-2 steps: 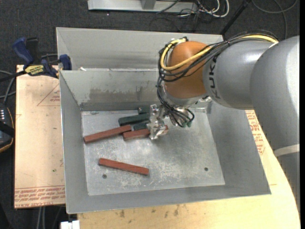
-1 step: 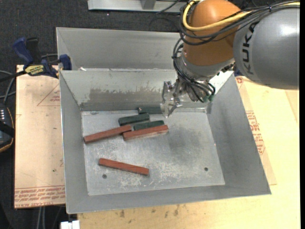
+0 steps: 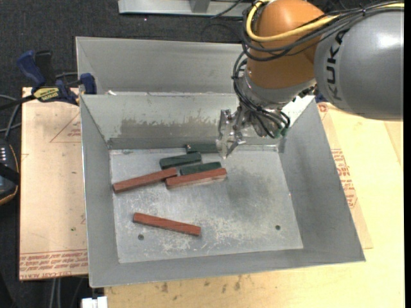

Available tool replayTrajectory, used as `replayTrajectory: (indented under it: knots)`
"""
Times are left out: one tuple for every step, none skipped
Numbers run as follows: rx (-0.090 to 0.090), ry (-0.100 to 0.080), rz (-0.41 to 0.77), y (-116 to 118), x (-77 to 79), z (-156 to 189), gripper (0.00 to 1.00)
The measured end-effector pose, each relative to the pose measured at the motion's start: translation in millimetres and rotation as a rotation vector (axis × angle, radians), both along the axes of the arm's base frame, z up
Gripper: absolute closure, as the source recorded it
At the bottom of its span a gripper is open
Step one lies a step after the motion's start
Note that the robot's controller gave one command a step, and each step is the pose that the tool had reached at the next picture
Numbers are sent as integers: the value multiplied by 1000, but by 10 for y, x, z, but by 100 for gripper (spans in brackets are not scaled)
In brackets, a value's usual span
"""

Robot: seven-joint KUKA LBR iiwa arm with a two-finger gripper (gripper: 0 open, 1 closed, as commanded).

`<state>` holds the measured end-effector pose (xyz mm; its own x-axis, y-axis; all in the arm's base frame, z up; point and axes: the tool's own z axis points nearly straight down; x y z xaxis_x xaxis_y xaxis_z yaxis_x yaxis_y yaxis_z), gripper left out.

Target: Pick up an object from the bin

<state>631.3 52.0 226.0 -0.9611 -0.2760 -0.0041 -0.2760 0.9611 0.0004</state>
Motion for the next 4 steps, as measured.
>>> replayTrajectory:
  knots:
    - [1,3,-33,331,-60,-668,0]
    - [0,2,-33,330,-57,-665,0]
    - [0,5,-8,688,-119,-1362,100]
    - [0,5,-9,687,-118,-1362,100]
